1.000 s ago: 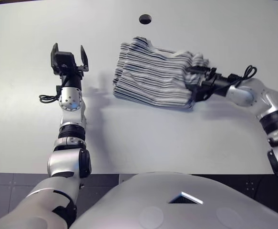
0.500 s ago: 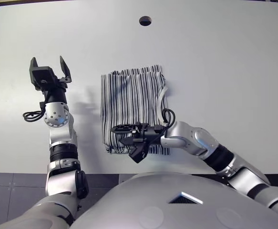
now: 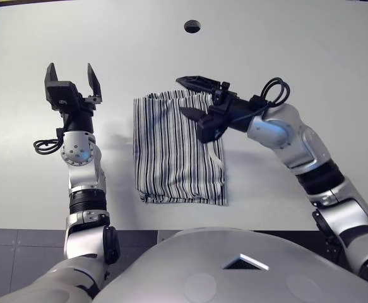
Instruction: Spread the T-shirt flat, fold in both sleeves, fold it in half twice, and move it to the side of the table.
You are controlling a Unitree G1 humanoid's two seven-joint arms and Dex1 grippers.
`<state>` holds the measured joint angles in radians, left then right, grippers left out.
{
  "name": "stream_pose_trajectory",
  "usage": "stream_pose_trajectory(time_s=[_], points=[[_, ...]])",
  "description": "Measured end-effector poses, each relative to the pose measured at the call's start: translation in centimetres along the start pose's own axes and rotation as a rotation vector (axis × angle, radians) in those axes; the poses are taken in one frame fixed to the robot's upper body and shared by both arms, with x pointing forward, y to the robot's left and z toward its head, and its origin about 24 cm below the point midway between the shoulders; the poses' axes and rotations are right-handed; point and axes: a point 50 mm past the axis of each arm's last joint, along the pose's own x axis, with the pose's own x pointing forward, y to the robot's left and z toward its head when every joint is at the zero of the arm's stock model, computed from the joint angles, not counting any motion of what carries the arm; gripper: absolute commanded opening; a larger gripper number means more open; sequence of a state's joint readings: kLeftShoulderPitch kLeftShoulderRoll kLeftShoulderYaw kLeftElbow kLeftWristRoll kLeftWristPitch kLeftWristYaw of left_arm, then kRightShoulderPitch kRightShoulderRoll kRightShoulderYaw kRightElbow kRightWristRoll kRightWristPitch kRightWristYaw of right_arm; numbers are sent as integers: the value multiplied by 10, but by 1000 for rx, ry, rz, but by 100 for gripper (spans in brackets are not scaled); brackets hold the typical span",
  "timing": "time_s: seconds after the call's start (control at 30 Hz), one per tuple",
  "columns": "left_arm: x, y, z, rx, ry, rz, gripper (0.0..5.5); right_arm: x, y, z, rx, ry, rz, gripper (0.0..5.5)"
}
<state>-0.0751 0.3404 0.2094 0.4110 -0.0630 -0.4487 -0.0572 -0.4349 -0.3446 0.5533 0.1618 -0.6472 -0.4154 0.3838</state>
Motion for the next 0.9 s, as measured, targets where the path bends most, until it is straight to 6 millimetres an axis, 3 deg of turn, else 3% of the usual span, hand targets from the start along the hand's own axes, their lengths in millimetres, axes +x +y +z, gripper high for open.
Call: stream_pose_trajectory(time_s=[0.07, 0.13, 0.33, 0.5, 0.57, 0.67, 0.73, 0.8, 0.83, 0.9], points=[[-1, -2, 1, 1, -10, -15, 392, 8, 25, -25, 13, 101, 51, 318], [-1, -4, 5, 0, -32, -24, 392, 6, 47, -35, 13, 129, 101, 318], [0, -4, 6, 6, -39, -28, 392, -12, 55, -44, -15, 109, 114, 318], [-1, -4, 6, 18, -42, -33, 392, -41, 41, -87, -35, 296, 84, 318], [-5, -3, 4, 36, -38, -48, 392, -45, 39, -92, -33, 321, 71, 318], [-14, 1, 7, 137, -81, -135, 392, -41, 29, -86, -42, 283, -20, 318], [-22, 0, 14, 263, -139, -248, 392, -43, 5, -69, -57, 190, -184, 318], [-37, 2, 19, 446, -196, -402, 392, -68, -21, -52, -50, 118, -320, 318], [-46, 3, 21, 548, -213, -510, 392, -91, -26, -45, -42, 107, -322, 318], [-57, -1, 23, 674, -232, -695, 392, -130, -15, -32, -17, 124, -199, 318]])
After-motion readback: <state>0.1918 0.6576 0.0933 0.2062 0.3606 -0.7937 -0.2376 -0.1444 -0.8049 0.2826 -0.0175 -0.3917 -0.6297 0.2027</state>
